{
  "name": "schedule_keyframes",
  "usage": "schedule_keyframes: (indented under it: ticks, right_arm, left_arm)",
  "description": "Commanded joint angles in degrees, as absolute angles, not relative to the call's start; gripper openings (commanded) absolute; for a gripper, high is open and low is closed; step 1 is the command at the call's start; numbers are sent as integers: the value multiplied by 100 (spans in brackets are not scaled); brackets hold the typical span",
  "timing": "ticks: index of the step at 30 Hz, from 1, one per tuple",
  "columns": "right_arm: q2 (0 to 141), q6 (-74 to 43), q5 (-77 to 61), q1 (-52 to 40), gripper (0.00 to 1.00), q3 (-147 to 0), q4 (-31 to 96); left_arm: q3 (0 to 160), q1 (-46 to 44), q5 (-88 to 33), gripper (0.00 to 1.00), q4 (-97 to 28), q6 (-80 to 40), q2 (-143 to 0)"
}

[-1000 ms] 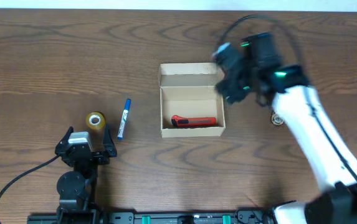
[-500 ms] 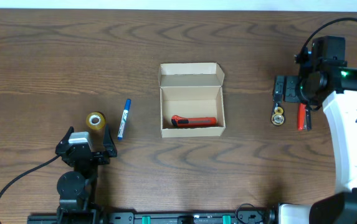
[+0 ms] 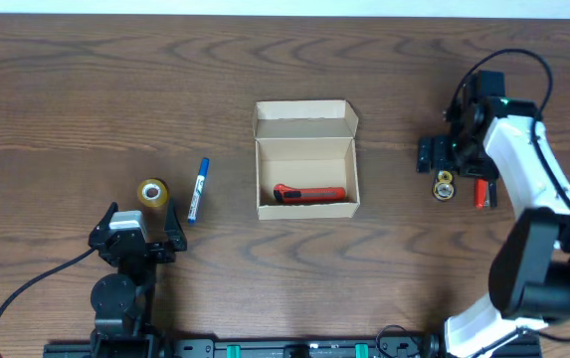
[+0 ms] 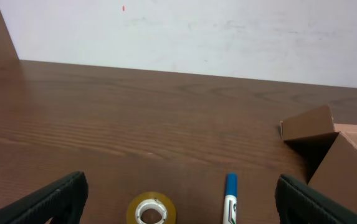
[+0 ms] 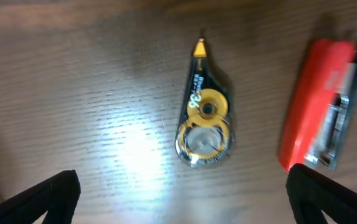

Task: Pack container
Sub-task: 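Move the right gripper back over the correction tape dispenser, then lower and close the right gripper on the correction tape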

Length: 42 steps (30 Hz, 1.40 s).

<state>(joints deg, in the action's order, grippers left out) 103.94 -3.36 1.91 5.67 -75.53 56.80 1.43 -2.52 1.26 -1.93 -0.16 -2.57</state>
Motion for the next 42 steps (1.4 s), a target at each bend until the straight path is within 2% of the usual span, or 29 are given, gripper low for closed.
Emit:
schedule_keyframes:
  ticks: [1,21,42]
  right_arm:
    - [10672,-292,126,613,95,-7520,5627]
    - [11039,-209,102,897,93,-6766,5011]
    - [11039,-14,104,893,92,-6764,4571]
  left_arm:
    - [30,-263,123,95,-403,-45,-261]
    - [30,-263,123,95,-401,-45,-261]
    - [30,-263,123,95,-401,-45,-261]
